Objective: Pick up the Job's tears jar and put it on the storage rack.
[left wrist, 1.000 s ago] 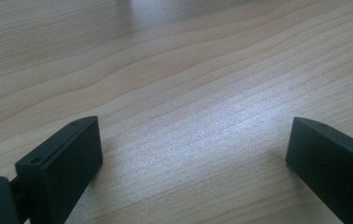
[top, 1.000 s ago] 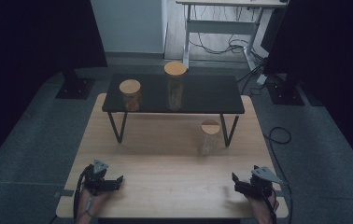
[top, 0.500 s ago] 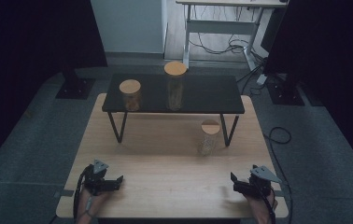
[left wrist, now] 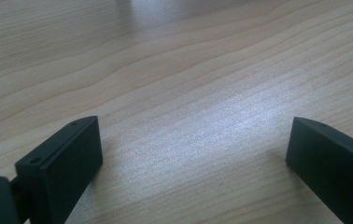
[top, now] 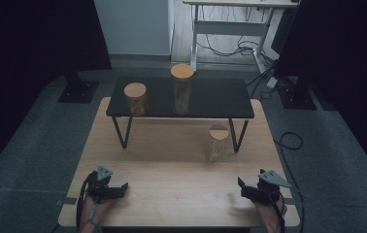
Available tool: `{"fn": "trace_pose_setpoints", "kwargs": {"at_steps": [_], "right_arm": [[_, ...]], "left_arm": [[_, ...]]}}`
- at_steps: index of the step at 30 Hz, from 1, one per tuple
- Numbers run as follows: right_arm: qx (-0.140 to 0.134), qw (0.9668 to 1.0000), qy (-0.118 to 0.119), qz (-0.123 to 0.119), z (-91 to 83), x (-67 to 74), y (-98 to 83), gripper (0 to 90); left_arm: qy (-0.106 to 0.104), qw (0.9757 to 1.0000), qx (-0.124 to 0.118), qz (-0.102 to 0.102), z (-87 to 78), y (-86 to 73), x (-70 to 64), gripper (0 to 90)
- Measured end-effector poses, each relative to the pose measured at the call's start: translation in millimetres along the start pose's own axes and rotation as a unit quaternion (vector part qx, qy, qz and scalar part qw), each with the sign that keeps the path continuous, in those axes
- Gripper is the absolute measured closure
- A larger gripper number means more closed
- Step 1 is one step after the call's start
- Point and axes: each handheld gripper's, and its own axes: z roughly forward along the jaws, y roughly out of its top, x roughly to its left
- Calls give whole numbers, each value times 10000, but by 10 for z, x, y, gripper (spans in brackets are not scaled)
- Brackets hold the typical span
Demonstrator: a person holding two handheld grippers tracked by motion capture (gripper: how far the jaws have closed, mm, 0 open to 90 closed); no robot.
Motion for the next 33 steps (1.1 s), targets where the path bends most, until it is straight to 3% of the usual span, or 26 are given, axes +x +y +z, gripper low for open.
{"fn": "trace_pose_setpoints", "kwargs": {"at_steps": [33], "right_arm": [[-238,9996,174,-47,220,96,179,22]], "left_arm": [[0,10000,0,-1,0,0,0,33]]}}
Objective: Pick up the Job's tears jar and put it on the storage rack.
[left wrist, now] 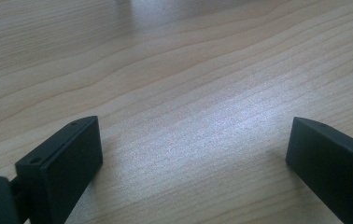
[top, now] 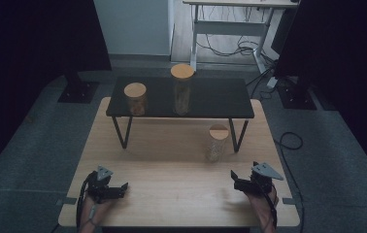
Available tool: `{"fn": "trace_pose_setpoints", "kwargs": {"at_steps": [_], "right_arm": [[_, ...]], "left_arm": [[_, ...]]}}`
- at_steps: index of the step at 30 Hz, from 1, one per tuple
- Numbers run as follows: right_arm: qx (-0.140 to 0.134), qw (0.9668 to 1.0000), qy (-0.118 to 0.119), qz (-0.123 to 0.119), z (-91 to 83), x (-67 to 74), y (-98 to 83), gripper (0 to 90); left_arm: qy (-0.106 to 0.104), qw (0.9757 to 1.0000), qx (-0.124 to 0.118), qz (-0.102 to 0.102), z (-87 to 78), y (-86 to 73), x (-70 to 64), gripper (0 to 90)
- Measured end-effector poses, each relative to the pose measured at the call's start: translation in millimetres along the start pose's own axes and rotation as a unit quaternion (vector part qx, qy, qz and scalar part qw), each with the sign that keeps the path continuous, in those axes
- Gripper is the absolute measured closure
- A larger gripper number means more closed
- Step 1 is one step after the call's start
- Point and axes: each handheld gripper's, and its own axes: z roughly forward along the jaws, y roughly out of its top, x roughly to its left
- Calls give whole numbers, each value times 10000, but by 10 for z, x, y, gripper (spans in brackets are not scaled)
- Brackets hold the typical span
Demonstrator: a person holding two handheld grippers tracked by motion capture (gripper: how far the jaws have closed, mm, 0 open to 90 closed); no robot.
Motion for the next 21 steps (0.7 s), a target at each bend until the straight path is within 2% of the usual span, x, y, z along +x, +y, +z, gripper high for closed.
{"fn": "trace_pose_setpoints", "kwargs": {"at_steps": [21], "right_arm": [[-40,10000,63,-61,131,36,67,23]], "left_arm": [[0,10000,0,1,0,0,0,33]]}}
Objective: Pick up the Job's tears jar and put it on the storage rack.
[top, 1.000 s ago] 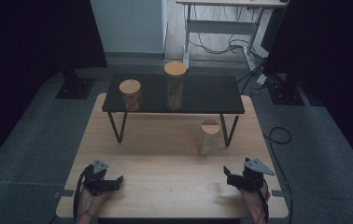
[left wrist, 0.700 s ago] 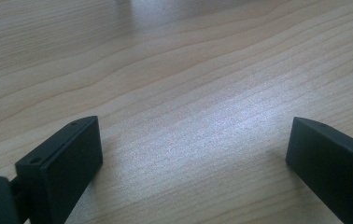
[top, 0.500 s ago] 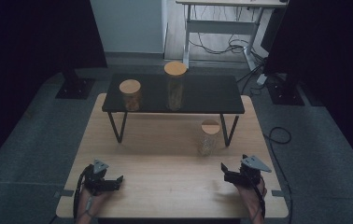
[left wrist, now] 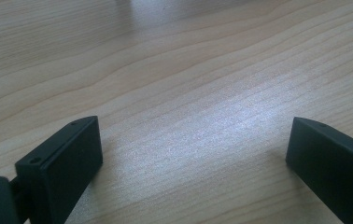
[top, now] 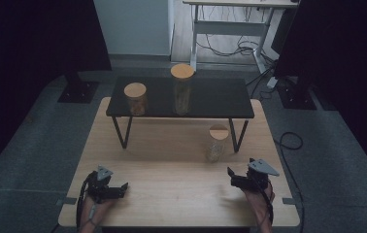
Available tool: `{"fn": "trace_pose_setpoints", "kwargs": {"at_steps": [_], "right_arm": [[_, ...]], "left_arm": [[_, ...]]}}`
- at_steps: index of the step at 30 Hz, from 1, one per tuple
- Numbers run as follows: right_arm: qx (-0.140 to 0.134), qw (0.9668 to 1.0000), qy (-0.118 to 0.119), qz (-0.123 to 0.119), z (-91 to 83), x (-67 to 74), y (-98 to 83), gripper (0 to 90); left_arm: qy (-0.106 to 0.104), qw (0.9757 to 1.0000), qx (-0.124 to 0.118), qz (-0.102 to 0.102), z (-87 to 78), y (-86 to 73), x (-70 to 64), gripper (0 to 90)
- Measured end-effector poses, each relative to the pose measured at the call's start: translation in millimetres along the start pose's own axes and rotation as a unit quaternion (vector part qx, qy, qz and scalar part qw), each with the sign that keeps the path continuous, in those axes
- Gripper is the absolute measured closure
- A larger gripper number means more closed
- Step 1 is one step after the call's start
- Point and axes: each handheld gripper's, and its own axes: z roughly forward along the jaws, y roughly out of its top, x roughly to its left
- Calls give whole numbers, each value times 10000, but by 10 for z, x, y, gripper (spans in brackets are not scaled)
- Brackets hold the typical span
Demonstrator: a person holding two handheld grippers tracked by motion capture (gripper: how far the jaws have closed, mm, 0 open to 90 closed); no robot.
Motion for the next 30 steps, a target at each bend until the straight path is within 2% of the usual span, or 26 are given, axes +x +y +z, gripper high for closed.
{"fn": "trace_pose_setpoints", "kwargs": {"at_steps": [18,30], "right_arm": [[12,9999,59,-117,137,32,60,25],[-11,9999,138,-101,248,51,99,26]], "left_arm": [[-1,10000,6,1,-1,0,1,33],[-2,10000,6,0,-1,0,0,32]]}}
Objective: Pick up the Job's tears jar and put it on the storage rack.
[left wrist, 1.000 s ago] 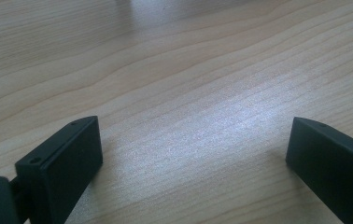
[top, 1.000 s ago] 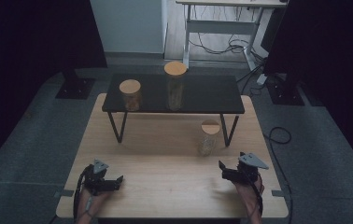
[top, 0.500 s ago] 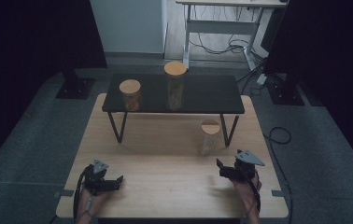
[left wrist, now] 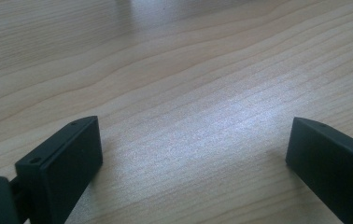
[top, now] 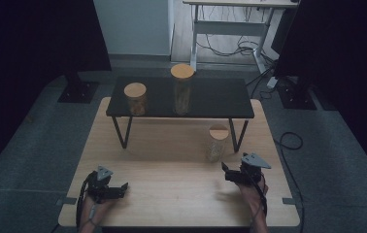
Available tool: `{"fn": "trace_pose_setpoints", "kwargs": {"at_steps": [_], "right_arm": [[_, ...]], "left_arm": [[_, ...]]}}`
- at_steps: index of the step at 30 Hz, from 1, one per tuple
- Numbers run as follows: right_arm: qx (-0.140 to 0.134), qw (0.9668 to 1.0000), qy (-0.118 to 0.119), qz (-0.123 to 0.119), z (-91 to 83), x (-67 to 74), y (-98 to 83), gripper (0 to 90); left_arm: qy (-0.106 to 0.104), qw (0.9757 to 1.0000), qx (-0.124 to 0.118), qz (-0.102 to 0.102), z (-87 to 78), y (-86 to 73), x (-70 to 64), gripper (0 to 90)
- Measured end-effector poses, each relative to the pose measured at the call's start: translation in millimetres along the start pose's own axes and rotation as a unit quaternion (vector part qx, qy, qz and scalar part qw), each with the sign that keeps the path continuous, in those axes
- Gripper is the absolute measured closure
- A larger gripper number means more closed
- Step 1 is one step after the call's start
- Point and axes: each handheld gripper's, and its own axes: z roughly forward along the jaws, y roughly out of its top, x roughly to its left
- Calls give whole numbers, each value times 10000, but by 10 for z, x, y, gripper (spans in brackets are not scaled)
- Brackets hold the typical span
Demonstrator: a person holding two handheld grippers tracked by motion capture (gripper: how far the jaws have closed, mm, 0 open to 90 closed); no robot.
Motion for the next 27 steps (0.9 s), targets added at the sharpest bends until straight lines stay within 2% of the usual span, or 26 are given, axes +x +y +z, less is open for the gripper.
{"fn": "trace_pose_setpoints", "kwargs": {"at_steps": [27], "right_arm": [[24,9999,130,-94,269,55,63,28]], "left_arm": [[-3,10000,0,2,0,0,0,31]]}}
